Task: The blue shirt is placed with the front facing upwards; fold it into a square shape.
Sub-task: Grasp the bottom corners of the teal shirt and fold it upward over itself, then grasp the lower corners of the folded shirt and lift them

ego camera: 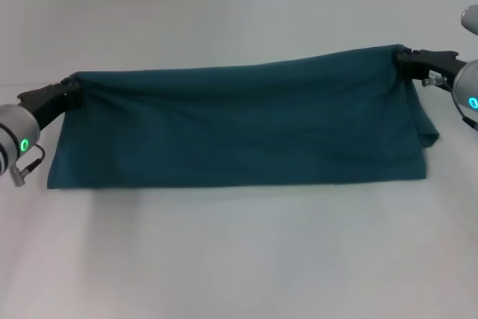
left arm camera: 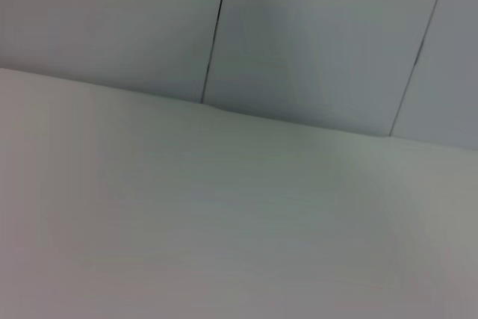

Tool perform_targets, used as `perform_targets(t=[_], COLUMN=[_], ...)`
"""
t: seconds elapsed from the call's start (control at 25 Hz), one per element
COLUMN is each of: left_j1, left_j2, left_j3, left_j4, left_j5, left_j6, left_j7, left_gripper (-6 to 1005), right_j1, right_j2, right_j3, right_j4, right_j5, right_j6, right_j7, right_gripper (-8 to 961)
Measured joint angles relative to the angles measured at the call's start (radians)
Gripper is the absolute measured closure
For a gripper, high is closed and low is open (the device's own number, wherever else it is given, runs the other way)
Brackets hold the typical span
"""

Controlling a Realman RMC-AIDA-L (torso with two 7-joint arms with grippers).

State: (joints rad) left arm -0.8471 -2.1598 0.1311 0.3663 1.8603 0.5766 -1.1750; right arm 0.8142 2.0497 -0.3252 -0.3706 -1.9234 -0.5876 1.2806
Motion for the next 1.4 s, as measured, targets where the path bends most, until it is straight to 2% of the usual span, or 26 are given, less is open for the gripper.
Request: perform_targets(t=[0.24,0.48,0.68,0.76,0.8,0.92,1.2,1.36,1.4], left_j1=[-0.033,-0.038,-0.035,-0.035,-0.034,-0.034,-0.027,-0.028,-0.028], left_j2=[0.000,0.000,0.002,0.002,0.002,0.002,0.002,0.000,0.000], left_j3=[0.015,0.014,0.014,0.014,0.013,0.014,0.016,0.016,0.016], left_j4=[-0.023,-0.024,-0.024,-0.022,-0.021,-0.021,-0.019,-0.017,-0.017], left_j5=[0.000,-0.033,-0.058,-0.060,-0.062,-0.074,-0.102,-0.102,-0.102], left_j6=[-0.072,-0.077,-0.079,-0.080,-0.080,-0.080,-0.074,-0.070,-0.070], left_j7=[0.016,0.023,0.023,0.023,0.023,0.023,0.036,0.075,0.075], left_gripper=[943,925,898,887,881,674,430,236,222], right_j1=[0.019,0.042,0.055,0.057,0.057,0.057,0.046,0.041,0.039], right_j2=[-0.001,0.008,0.006,0.007,0.007,0.008,0.009,0.009,0.009], right_j3=[0.000,0.000,-0.002,-0.004,-0.004,-0.005,-0.008,-0.009,-0.009], right_j4=[0.030,0.030,0.026,0.026,0.025,0.028,0.025,0.023,0.023], right_j5=[0.000,0.001,0.003,0.013,0.023,0.059,0.100,0.115,0.116], right_j6=[0.042,0.094,0.129,0.131,0.133,0.138,0.136,0.136,0.135], right_j7=[-0.067,-0.117,-0.124,-0.141,-0.153,-0.187,-0.199,-0.207,-0.206], right_gripper=[876,875,875,656,616,496,173,84,61])
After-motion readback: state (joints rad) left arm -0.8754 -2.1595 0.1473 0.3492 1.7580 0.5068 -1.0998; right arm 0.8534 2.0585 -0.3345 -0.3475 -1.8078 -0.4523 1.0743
